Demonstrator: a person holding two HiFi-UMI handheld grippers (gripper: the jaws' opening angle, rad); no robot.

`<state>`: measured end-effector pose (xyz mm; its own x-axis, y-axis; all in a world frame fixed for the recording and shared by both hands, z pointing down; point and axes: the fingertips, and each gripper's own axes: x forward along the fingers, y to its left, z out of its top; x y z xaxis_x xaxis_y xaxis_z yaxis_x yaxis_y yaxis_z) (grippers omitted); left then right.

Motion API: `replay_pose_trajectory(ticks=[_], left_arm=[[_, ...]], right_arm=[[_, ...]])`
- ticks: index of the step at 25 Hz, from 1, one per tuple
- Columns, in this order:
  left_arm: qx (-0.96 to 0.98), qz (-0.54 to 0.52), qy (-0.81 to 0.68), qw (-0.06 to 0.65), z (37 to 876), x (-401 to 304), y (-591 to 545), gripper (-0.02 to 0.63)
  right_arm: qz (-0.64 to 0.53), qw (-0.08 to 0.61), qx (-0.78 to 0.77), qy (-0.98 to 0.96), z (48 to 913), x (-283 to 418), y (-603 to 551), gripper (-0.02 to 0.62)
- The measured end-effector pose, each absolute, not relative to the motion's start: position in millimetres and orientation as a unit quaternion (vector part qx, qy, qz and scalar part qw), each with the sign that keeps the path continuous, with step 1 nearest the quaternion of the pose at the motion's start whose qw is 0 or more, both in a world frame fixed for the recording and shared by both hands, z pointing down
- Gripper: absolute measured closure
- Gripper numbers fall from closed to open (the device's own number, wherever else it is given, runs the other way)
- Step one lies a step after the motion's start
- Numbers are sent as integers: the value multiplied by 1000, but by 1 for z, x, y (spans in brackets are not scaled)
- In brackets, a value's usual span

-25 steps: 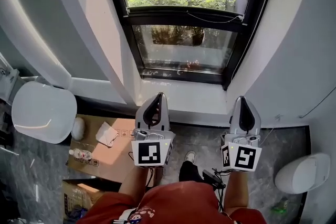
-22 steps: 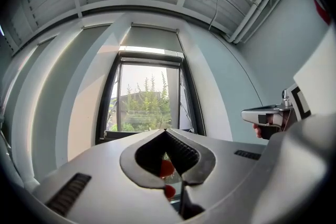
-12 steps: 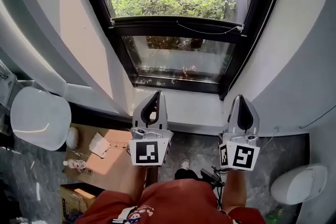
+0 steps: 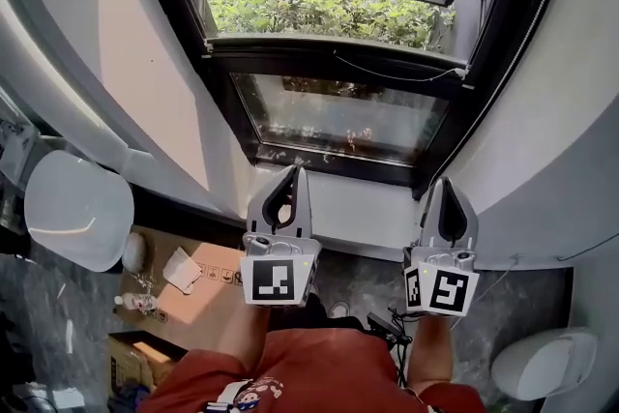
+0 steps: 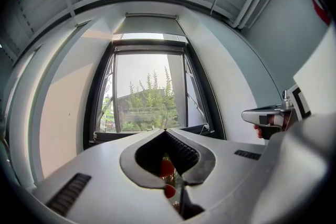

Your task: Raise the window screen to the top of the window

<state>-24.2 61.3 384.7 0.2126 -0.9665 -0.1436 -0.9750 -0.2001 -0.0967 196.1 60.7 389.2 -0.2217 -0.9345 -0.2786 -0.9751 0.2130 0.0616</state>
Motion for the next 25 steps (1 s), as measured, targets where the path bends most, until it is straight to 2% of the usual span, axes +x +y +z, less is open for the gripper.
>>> replay_pose_trajectory(ticks=[25], left_arm=[[-790, 41, 608, 74, 390, -99, -146, 601]], right_arm=[[143, 58, -638, 754, 375, 125, -134, 586]])
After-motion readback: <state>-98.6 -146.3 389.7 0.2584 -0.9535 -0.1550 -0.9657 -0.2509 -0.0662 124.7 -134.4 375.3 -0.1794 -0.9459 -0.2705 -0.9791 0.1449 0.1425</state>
